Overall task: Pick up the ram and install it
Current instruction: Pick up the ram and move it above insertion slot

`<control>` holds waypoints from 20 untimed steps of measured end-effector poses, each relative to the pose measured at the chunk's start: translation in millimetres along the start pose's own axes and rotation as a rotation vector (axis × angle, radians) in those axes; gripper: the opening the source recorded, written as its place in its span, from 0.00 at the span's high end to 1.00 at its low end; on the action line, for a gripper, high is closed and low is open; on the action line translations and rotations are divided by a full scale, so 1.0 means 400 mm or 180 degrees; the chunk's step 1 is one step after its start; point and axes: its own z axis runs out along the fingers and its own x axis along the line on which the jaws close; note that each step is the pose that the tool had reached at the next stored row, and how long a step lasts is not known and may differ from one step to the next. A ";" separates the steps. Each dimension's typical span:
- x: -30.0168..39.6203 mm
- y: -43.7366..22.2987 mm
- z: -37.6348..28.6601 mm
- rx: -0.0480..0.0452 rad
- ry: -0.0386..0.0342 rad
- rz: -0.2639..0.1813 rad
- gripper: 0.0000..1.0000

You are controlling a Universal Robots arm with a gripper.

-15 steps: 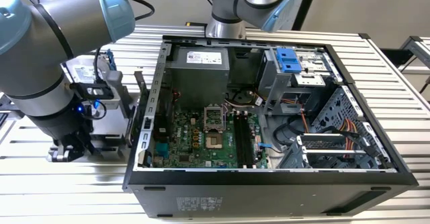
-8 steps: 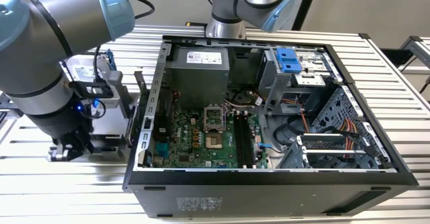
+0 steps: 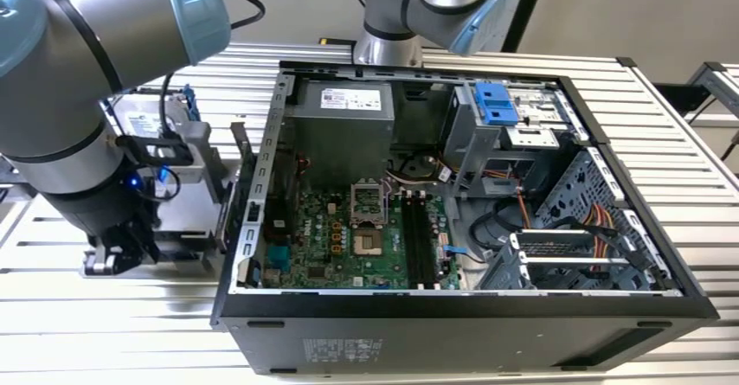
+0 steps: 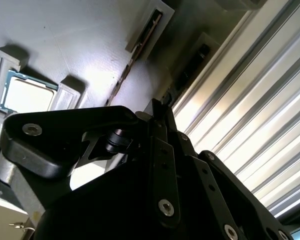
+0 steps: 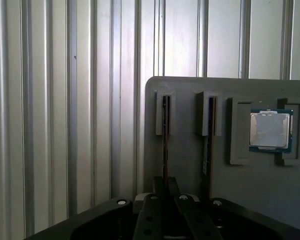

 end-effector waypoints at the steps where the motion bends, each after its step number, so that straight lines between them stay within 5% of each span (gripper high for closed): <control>1: 0.000 0.000 -0.003 0.0000 0.0000 0.0000 1.00; 20: -0.001 0.001 -0.037 0.0001 0.0007 0.0000 1.00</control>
